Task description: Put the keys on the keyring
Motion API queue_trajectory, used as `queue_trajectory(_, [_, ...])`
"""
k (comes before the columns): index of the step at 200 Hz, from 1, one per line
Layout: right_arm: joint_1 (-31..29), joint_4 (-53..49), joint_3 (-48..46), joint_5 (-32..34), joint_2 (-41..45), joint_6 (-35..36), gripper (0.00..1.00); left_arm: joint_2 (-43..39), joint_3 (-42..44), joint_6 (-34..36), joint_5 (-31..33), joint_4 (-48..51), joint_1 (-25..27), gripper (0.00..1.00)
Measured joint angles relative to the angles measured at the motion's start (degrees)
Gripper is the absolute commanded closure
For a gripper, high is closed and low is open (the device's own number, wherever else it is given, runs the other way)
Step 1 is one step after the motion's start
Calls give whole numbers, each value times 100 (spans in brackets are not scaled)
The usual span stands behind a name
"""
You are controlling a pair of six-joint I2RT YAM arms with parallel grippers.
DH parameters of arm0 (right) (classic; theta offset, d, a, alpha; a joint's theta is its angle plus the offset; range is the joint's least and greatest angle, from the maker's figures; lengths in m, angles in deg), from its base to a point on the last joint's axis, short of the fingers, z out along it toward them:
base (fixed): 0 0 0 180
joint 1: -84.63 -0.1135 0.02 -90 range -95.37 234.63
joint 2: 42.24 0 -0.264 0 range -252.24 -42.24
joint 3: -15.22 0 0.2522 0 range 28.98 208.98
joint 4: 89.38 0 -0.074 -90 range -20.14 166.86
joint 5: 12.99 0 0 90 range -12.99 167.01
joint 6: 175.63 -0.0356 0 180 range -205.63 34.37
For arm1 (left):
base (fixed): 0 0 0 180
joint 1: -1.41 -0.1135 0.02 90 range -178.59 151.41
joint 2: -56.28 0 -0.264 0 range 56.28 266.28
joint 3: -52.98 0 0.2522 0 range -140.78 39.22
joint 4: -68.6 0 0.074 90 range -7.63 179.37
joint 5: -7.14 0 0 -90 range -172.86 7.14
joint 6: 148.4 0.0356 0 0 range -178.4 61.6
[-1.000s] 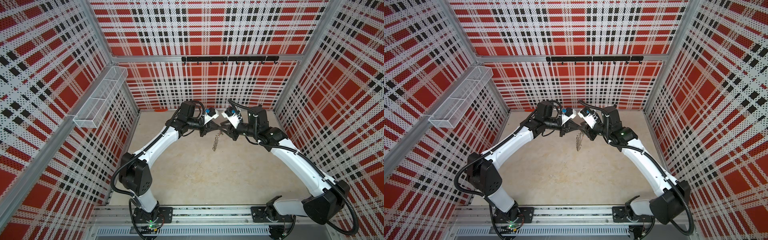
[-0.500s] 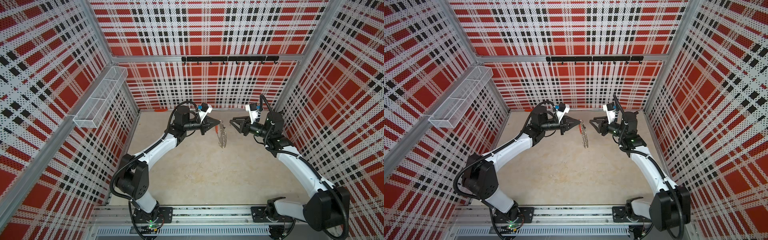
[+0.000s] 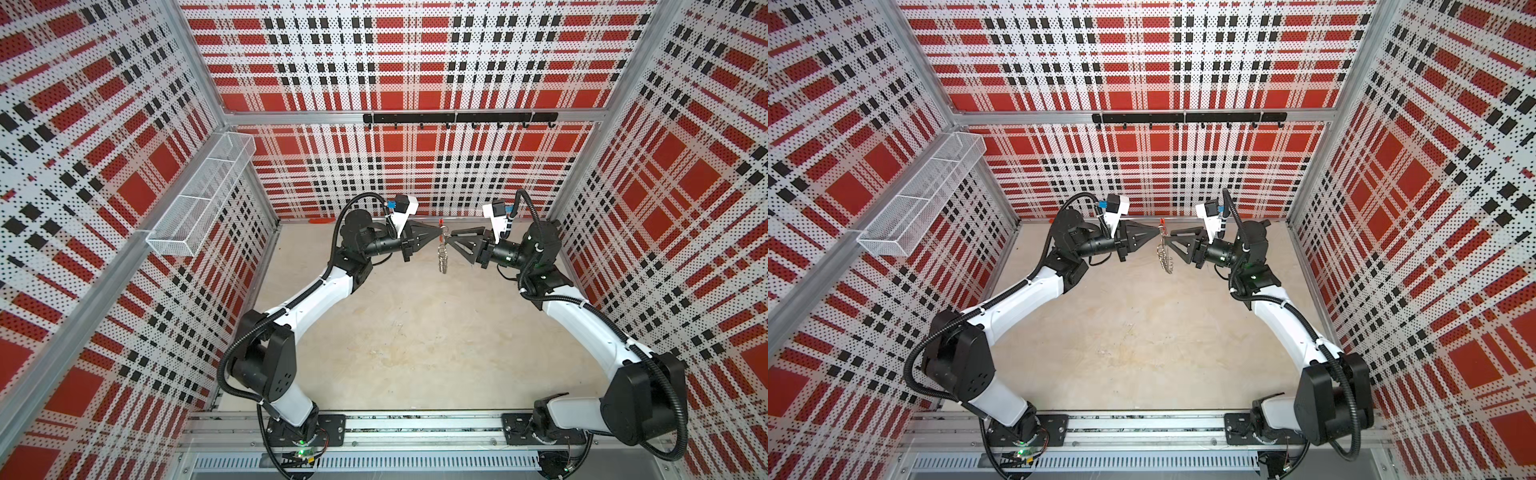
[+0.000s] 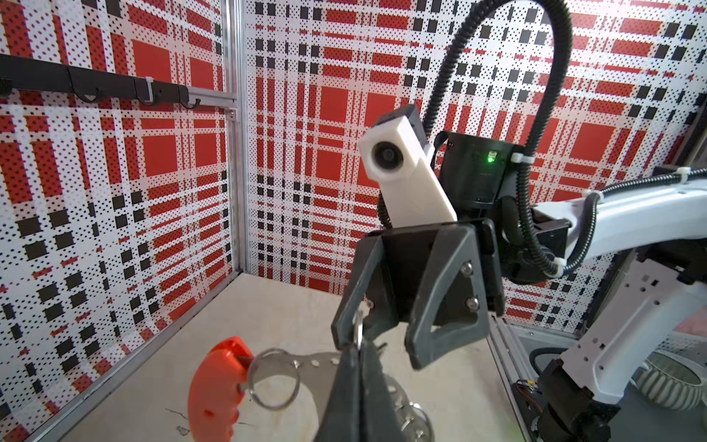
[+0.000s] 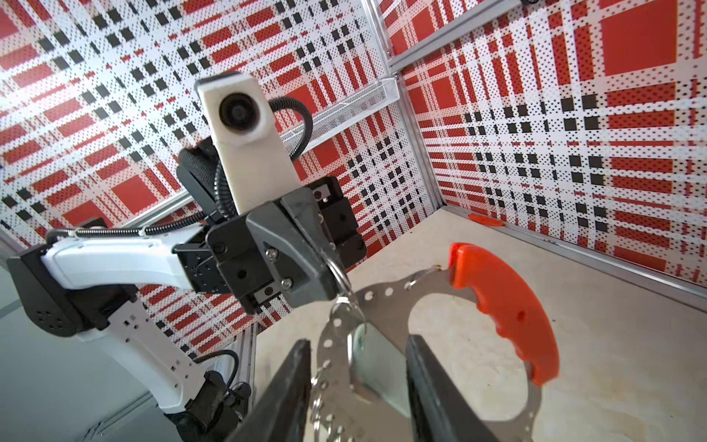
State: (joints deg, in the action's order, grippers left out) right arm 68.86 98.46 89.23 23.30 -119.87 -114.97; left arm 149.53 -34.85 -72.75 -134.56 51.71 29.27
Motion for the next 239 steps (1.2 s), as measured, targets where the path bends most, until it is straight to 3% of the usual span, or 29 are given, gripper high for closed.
queue_trajectory(16, [-35, -4, 13, -11, -44, 37, 62, 0, 13, -122, -20, -160, 0, 100])
queue_trajectory(60, [-52, 35, 94, -66, -131, 79, 91, 0, 140, -428, -79, -612, 11, 100])
queue_trajectory(80, [-63, 63, 138, -116, -136, 66, 100, 0, 184, -485, -155, -809, 33, 100])
queue_trajectory(206, [-376, -522, 623, -210, -310, 518, 100, 28, 398, -883, -293, -1709, -4, 100])
queue_trajectory(212, [-380, -566, 623, -181, -308, 553, 93, 37, 407, -890, -297, -1718, -11, 100])
queue_trajectory(228, [-402, -750, 623, -63, -280, 664, 90, 68, 439, -918, -317, -1735, -26, 100])
queue_trajectory(233, [-411, -833, 623, -11, -258, 704, 83, 79, 446, -925, -328, -1735, -28, 100])
queue_trajectory(239, [-413, -918, 623, 39, -234, 756, 68, 90, 452, -940, -339, -1742, -31, 100])
